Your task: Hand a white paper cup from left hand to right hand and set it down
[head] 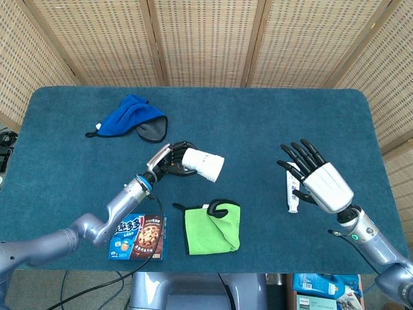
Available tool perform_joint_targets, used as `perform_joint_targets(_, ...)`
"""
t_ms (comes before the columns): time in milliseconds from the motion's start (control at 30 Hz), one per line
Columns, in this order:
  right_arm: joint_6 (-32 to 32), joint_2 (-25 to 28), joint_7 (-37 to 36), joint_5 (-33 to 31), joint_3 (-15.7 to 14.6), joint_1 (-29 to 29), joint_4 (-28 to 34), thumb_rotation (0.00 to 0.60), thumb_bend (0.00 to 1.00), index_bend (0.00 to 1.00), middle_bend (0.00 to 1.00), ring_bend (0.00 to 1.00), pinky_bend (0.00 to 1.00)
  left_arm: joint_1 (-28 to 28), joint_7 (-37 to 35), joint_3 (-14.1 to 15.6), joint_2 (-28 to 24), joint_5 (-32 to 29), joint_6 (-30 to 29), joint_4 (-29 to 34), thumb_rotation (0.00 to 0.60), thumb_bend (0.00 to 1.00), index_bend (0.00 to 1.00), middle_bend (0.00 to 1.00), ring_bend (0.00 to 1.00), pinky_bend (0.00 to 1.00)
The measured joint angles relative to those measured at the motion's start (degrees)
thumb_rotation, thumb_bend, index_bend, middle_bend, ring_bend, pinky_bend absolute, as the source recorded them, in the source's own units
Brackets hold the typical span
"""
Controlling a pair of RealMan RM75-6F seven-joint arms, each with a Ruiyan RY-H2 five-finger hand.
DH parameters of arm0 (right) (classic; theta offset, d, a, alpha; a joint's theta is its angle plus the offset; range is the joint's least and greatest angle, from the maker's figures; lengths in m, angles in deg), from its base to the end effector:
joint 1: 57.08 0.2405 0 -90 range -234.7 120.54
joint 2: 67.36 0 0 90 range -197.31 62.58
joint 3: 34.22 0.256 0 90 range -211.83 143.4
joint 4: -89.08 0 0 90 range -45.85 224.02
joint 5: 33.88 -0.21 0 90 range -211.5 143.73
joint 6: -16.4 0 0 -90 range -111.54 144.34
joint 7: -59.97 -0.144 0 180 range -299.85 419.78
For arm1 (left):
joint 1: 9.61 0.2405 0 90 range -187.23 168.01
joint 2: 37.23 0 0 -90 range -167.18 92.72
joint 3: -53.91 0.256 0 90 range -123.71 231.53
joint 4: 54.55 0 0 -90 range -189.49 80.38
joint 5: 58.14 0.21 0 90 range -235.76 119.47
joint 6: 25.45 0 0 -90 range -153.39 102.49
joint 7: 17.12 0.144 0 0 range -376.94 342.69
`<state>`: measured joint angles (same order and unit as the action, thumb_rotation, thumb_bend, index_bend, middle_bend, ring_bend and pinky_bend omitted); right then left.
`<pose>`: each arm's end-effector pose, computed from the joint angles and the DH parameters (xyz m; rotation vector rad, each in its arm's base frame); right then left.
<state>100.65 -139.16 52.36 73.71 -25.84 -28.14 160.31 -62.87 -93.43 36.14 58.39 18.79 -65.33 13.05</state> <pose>-0.2132 -0.3100 0.1363 1.8619 -0.2870 1.2831 -0.0830 0.4014 -0.0444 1.2206 2.3935 1.6089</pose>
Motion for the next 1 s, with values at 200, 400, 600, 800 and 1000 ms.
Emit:
perform_joint_targets(200, 0.01, -3.8, -1.71, 2.08, 0.14, 4.39, -2.95, 0.6, 0.17, 0.34, 0.19, 0.0, 0.0, -2.81, 2.99, -2.11, 1.75, -2.91, 3.35, -0.57, 0.6, 0.14, 0.46, 0.46, 0.45, 0.47)
perform_joint_targets(400, 0.75, -6.47, -1.27, 2.93, 0.37, 7.49, -4.43, 0.6, 0.26, 0.38, 0.21, 0.0, 0.01, -3.92, 6.48, -3.15, 2.46, -4.65, 4.66, 0.23, 0.6, 0.14, 0.46, 0.46, 0.45, 0.47)
perform_joint_targets(600, 0.38, -7.49, -0.19, 2.94, 0.42, 9.75, -3.6, 0.6, 0.3, 0.4, 0.22, 0.01, 0.02, -4.38, 9.21, -4.23, 3.4, -6.69, 5.51, 0.61, 0.6, 0.14, 0.46, 0.46, 0.45, 0.47)
perform_joint_targets(800, -2.01, -9.02, 1.48, 3.06, -0.19, 12.28, -3.54, 0.6, 0.33, 0.4, 0.23, 0.02, 0.04, -4.18, 10.06, -4.75, 4.07, -7.26, 5.91, 0.87, 0.6, 0.14, 0.46, 0.46, 0.45, 0.47)
perform_joint_targets(1000, -2.61, -10.56, 2.49, 3.43, -1.09, 13.83, -5.05, 0.6, 0.36, 0.45, 0.26, 0.04, 0.07, -3.72, 10.19, -5.38, 4.21, -7.53, 6.21, 1.03, 0.6, 0.14, 0.46, 0.46, 0.45, 0.47)
